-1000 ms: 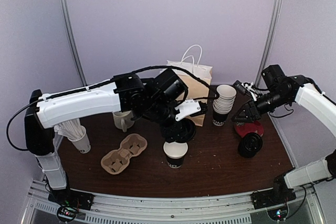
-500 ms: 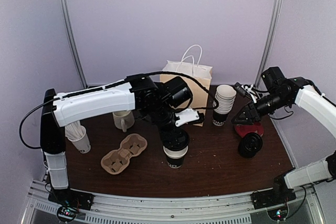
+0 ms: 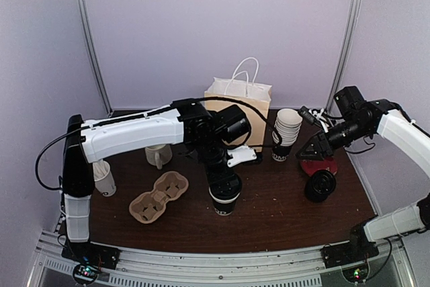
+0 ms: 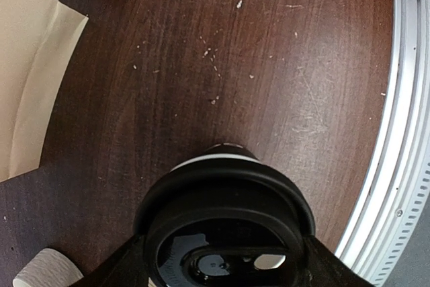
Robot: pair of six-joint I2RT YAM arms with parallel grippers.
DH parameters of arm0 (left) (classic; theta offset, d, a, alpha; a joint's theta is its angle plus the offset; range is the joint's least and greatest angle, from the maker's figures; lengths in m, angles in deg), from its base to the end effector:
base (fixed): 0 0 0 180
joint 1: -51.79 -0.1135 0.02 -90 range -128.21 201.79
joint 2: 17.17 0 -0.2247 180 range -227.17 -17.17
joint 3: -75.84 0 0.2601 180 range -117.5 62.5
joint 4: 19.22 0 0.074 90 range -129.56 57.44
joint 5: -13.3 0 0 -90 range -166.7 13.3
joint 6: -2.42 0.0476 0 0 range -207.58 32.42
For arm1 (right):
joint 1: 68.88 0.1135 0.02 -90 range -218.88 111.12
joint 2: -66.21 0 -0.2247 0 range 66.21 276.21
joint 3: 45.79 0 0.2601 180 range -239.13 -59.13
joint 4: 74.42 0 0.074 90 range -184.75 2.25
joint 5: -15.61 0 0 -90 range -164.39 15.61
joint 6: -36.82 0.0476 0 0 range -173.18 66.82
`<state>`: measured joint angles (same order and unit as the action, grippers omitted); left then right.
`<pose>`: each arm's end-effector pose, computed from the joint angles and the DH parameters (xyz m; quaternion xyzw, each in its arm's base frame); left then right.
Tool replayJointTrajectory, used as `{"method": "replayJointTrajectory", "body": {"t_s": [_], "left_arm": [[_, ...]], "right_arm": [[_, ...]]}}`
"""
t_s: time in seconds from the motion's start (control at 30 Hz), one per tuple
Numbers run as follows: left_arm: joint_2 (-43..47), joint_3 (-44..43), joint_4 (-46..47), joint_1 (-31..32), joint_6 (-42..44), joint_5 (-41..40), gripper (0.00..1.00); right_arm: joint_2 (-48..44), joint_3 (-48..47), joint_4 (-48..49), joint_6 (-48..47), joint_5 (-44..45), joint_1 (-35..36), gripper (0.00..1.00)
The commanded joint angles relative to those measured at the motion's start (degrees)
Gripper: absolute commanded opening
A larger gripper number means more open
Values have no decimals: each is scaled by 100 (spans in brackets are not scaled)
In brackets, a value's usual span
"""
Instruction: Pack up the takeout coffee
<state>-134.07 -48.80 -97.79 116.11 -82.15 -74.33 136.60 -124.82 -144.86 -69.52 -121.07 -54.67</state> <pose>0.1799 -0.3787 0.2341 0.5665 0.8068 -0.0996 0.1349 0.2359 0.0955 0.2702 -0.3277 0.8336 0.3800 0.2308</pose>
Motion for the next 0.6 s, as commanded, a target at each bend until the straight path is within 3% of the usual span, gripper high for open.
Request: {"method": "replayJointTrajectory", "body": {"t_s": [0.0, 0.57], "left_arm": [[-124, -223, -91, -66, -43, 2, 76], [-316, -279, -220, -80, -31, -16, 76]], "right_arm": [[-104, 84, 97, -54, -79, -24, 55], [-86, 144, 129, -66, -121, -27, 55]]}}
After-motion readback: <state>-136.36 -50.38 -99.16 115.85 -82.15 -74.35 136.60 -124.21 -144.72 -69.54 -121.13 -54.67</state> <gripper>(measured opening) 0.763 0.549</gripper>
